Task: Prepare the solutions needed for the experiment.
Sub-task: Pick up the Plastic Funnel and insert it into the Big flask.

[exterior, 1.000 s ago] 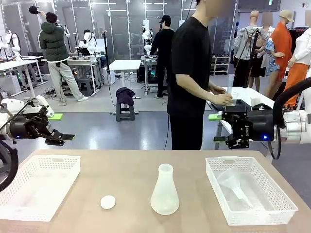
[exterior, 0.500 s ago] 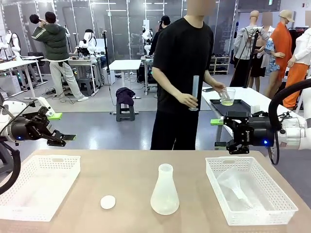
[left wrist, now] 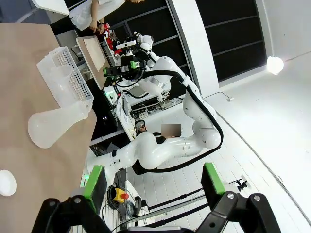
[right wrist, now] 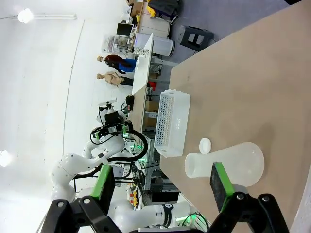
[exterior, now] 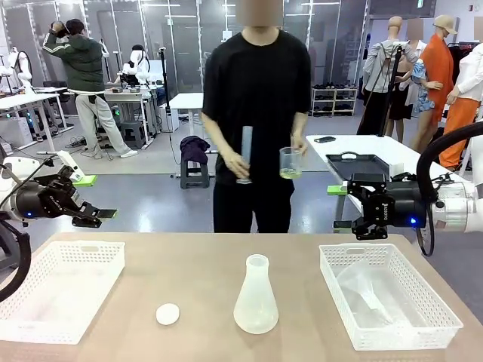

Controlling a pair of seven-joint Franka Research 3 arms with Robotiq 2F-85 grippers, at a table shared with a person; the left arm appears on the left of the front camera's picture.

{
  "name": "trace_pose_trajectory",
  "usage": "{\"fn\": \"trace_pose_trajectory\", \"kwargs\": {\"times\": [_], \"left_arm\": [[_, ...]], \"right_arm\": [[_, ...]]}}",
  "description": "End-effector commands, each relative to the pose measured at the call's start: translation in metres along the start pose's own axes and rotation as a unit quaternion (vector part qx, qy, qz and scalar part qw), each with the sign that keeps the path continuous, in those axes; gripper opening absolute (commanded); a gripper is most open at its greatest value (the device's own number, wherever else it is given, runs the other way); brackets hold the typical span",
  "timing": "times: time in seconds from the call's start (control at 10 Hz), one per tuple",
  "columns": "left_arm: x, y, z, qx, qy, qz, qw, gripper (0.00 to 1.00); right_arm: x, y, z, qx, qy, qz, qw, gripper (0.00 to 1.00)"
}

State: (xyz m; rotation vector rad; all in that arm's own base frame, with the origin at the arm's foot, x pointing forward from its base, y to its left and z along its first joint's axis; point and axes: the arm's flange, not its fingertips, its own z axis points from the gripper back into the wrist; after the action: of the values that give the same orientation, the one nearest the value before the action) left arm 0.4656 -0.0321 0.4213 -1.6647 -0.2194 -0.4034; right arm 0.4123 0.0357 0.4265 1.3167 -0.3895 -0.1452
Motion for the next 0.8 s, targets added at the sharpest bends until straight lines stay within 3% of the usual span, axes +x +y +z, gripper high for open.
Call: {"fn": "trace_pose_trajectory", "kwargs": {"times": [0.0,0.1,0.3,0.4,0.7], "left_arm": [[0.001,0.000,-0.001,-0.001,0.000,-0.003,1.000,1.00],[0.001,0.000,-0.001,-0.001,0.000,-0.003,1.000,1.00],[0.001,0.000,-0.001,-0.001,0.000,-0.003,1.000,1.00],[0.001,0.000,-0.001,-0.001,0.000,-0.003,1.000,1.00],[0.001,0.000,-0.001,-0.001,0.000,-0.003,1.000,1.00]], "right_arm": [[-0.001,0.001,-0.003,0.009,-0.006,-0.006,1.000,1.00],[0.000,0.000,0.000,0.000,0.000,0.000,1.000,1.00],[0.023,0.006,-0.007,-0.060,0.081,0.110,0.989,1.00],[0.031,0.010,-0.013,-0.109,0.124,0.183,0.969,1.00],[0.068,0.010,-0.038,-0.237,0.233,0.359,0.872,1.00]]}}
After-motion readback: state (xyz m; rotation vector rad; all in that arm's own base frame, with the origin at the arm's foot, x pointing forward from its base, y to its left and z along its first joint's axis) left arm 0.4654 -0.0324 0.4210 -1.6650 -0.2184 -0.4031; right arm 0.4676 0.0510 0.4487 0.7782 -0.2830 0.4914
